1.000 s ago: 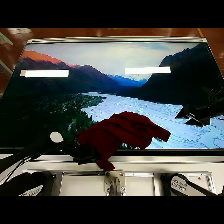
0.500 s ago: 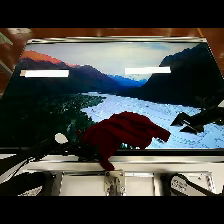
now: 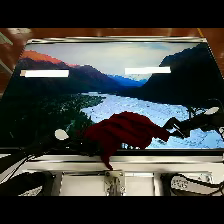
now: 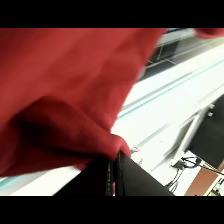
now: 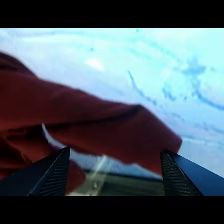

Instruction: Fold the shirts.

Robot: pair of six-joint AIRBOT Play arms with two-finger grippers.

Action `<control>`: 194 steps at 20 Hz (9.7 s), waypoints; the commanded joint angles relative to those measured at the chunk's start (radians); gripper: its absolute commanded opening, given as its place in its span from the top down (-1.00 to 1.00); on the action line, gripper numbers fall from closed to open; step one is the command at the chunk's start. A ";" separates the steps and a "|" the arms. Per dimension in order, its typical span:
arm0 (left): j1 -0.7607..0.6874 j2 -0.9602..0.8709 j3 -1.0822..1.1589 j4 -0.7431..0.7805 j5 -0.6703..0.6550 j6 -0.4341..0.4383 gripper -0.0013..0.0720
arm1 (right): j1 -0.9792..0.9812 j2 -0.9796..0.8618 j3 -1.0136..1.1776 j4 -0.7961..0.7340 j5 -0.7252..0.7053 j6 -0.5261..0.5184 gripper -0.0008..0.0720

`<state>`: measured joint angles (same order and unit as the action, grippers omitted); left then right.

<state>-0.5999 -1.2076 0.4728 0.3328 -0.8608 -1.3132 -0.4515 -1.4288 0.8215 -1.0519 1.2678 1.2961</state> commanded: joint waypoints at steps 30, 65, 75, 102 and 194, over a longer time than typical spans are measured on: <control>0.857 0.430 1.487 0.920 -0.554 -0.045 0.86 | 0.000 0.848 0.829 -0.115 0.005 0.101 0.81; 0.849 0.428 0.081 0.519 -0.381 -0.042 0.85 | 0.286 -0.250 0.586 0.097 0.340 0.162 -0.61; 0.849 0.429 0.081 0.519 -0.384 -0.042 0.85 | 0.583 -0.264 0.305 0.158 -0.088 0.205 -0.64; 0.888 0.504 1.455 0.471 0.027 0.032 0.86 | 0.475 0.742 0.945 -0.116 -0.456 0.060 0.81; 0.988 0.567 1.357 0.821 -0.001 -0.193 0.86 | 0.552 0.367 1.132 -0.012 -0.185 0.118 0.80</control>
<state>0.2955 -0.6678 1.5196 1.1072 -0.9310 -1.4578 0.1188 -1.2381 1.8332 -1.0519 1.1172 1.4239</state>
